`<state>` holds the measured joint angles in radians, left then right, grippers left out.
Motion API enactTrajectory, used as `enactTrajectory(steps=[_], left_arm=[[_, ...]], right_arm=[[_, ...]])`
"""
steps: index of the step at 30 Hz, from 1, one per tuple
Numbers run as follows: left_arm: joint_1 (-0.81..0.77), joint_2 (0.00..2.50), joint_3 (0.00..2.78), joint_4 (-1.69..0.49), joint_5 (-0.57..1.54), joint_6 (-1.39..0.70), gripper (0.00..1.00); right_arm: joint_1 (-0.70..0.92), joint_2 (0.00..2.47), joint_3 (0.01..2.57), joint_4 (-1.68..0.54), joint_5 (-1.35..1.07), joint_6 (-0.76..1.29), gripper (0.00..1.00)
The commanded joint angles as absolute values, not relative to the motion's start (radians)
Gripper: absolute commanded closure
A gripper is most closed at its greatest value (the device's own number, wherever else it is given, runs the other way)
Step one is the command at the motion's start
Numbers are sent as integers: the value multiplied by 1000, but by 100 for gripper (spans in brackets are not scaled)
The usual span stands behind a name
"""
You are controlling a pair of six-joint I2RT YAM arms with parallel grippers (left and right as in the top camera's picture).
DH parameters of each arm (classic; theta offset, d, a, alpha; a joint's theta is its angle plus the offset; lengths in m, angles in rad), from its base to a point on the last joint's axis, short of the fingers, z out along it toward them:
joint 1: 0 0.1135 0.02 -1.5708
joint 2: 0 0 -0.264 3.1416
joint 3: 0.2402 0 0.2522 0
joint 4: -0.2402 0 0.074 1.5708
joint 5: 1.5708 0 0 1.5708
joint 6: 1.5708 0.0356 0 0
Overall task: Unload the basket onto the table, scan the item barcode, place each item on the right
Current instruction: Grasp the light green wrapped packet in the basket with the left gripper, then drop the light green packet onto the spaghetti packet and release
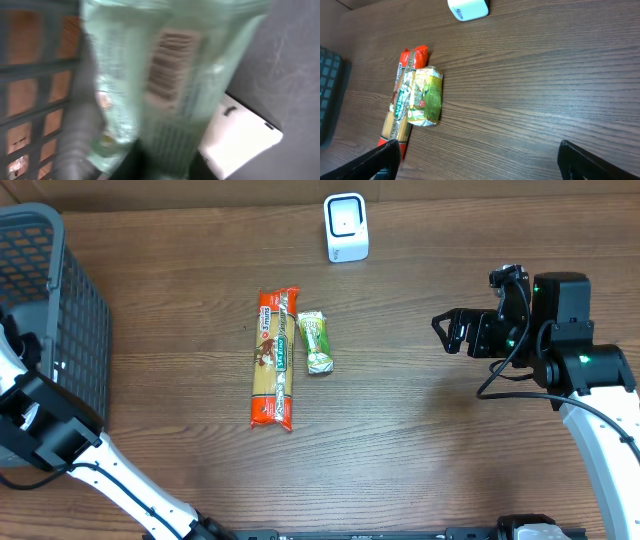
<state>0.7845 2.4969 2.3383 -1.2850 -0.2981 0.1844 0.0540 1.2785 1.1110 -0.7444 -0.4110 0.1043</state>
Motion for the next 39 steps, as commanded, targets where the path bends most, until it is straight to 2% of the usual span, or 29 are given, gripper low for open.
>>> enactTrajectory(steps=[1,10,18,25,34,39], left_arm=[[785,2627,2290,-1329,-207,101,96],[758,2620,2337,-1404,-64,41,96],[707,2578,2673,-1545,-24,-43,96],[659,2471,2933,-1564,-24,-87,96],[478,2190,3026,-1647,141,-19,96],[231,2138,2981,-1690,139,17,96]], right_arm=[[57,1274,1132,-740,-405,101,0],[57,1274,1132,-739,-405,101,0],[57,1274,1132,-740,-405,101,0],[57,1274,1132,-739,-405,101,0],[57,1274,1132,-744,-405,101,0],[57,1274,1132,-748,-405,101,0]])
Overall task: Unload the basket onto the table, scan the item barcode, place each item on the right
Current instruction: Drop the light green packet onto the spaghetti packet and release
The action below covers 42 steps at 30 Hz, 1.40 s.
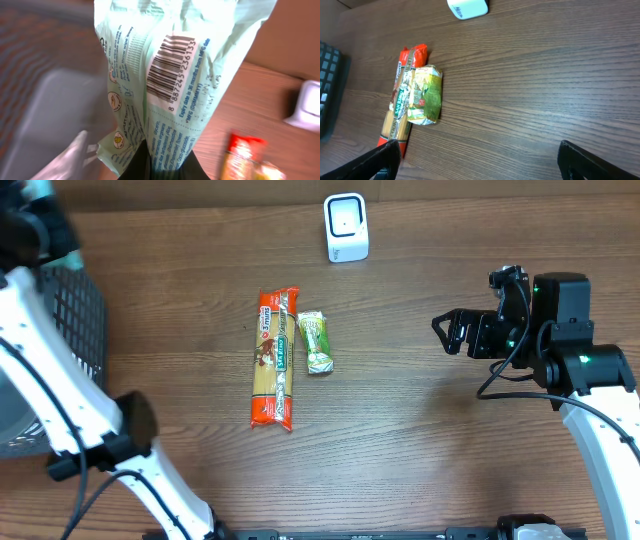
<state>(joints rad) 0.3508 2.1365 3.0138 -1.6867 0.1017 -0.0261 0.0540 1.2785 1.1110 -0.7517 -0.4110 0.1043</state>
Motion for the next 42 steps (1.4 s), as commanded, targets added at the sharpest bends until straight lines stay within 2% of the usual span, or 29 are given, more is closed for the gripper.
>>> enactTrajectory(steps=[1,10,16,20,21,23,24,30,36,40,42], left_arm=[[189,2140,2955,-1690,135,25,96],[-80,2141,2432,-1664,134,-23,96],[-246,2141,2081,-1508,158,-34,96],[-303,2141,1969,-1469,159,-60,96],[-323,2141,1956,-1486,167,-60,80],[-334,2141,1959,-1503,195,-59,52],[-337,2140,1966,-1517,211,-58,44],[-340,2122,2109,-1643,262,24,48],[-295,2047,2362,-1690,177,13,45],[-130,1942,2525,-1688,5,-93,38],[-29,1899,2543,-1687,-20,-122,38]], right_arm=[[57,1274,1132,-749,-404,101,0],[57,1274,1129,-762,-401,101,0],[57,1274,1129,-761,-400,101,0],[57,1274,1129,-762,-388,101,0],[57,1274,1129,-762,-385,101,0],[57,1274,1129,-761,-385,101,0],[57,1274,1129,-760,-385,101,0],[57,1274,1129,-757,-386,101,0],[57,1274,1129,-757,-386,101,0],[57,1274,1129,-757,-386,101,0],[57,1274,1129,-757,-386,102,0]])
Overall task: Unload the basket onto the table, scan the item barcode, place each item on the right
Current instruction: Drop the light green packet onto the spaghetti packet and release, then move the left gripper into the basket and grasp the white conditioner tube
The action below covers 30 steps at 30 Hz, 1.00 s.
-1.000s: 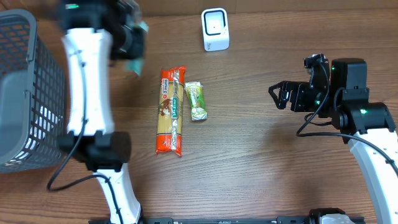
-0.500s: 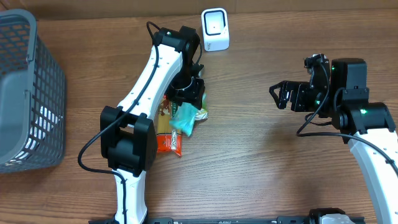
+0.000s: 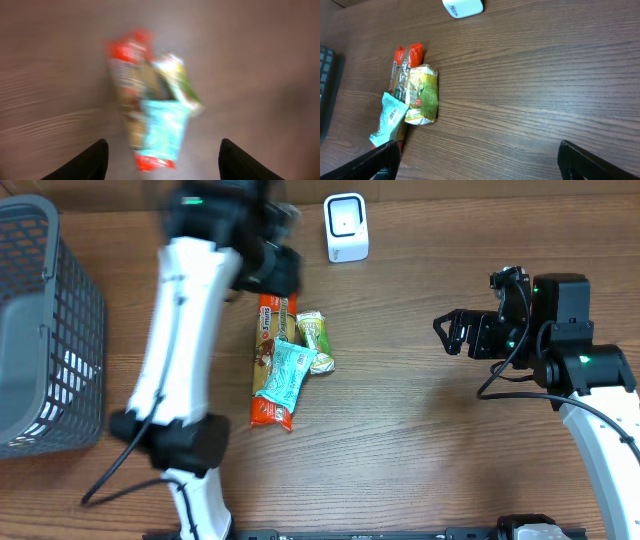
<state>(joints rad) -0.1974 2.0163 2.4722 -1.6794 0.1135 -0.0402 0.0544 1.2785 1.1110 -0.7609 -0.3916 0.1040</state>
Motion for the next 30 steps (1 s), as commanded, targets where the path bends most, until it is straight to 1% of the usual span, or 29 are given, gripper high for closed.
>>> enactTrajectory(steps=[1,6,10,14,17,21,29,30], left_arm=[[22,1879,2543,-1686,-22,-133,38],[344,1818,2542,-1687,-18,-211,38],[603,1819,2529,-1669,52,-233,40],[787,1819,2463,-1607,98,-233,41],[860,1819,2392,-1526,52,-229,44],[888,1821,2263,-1408,-46,-192,41],[896,1831,1927,-1253,-87,35,42],[905,1831,1859,-1218,-94,88,41]], right_arm=[[57,1274,1129,-757,-386,101,0],[57,1274,1129,-755,-386,101,0],[57,1274,1129,-757,-386,101,0],[57,1274,1126,-756,-386,101,0],[57,1279,1124,-754,-386,101,0],[57,1296,1124,-754,-386,102,0],[57,1348,1124,-744,-387,105,0],[57,1354,1124,-744,-387,105,0]])
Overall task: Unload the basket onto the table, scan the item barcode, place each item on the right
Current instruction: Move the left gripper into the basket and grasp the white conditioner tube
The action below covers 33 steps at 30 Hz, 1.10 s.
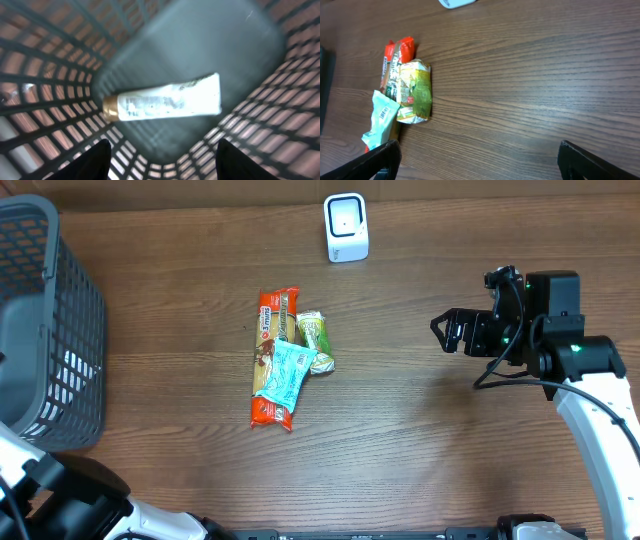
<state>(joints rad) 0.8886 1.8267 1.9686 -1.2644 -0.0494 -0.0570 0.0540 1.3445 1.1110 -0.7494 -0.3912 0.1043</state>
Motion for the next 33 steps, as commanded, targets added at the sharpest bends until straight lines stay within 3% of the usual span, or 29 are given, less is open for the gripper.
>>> enactTrajectory(steps=[1,3,9,15,21,33], left_arm=[[910,1831,1826,-1200,-94,123,41],[911,1831,1758,-1157,-93,202,38],[910,1831,1590,-1019,-92,401,17],[910,1833,1481,-859,-92,503,8],[910,1863,1418,-731,-84,592,13],[908,2022,1411,-710,-82,636,14]], right_arm=[[57,1356,1124,-745,-387,105,0],[57,1356,1124,-747,-386,105,0],[57,1356,1124,-746,-386,105,0],[57,1356,1124,-730,-386,105,0],[57,1356,1124,-717,-387,105,0],[57,1356,1124,-719,-387,105,0]])
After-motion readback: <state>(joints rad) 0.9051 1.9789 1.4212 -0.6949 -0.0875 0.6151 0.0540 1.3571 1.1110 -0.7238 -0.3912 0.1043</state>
